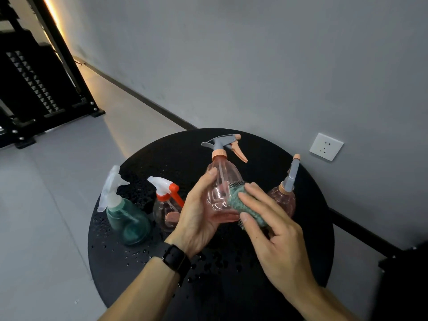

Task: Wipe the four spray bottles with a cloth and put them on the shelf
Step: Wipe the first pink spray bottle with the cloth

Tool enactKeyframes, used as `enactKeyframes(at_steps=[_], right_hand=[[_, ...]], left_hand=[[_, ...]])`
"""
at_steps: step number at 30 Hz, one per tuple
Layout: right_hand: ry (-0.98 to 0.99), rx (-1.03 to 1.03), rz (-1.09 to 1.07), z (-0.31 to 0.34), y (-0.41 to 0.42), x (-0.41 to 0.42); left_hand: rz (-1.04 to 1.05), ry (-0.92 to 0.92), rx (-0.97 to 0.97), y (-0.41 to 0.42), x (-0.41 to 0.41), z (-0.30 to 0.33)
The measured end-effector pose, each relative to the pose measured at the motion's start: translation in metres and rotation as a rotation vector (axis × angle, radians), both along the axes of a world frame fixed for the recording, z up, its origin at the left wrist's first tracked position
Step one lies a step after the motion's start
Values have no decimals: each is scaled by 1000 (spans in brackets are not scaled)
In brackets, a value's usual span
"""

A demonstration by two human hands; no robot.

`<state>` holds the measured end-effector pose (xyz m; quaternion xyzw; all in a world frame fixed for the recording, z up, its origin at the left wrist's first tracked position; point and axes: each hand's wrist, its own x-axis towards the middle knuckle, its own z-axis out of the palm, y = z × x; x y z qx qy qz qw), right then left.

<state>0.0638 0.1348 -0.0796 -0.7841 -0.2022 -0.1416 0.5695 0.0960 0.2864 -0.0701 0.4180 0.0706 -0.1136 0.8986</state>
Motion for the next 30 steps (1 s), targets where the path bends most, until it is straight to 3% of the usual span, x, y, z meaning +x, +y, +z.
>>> enactKeyframes(at_steps=[5, 14, 19, 30], right_hand=[[-53, -12, -77, -1, 1, 3], [-195, -50, -189, -1, 15, 15], [-308, -142, -209, 2, 20, 20], [-467, -344, -34, -7, 22, 21]], left_hand=[[-9, 82, -109, -10, -1, -7], [-27, 85, 84, -12, 0, -17], [-29, 48, 41, -10, 1, -18], [5, 62, -88, -7, 6, -24]])
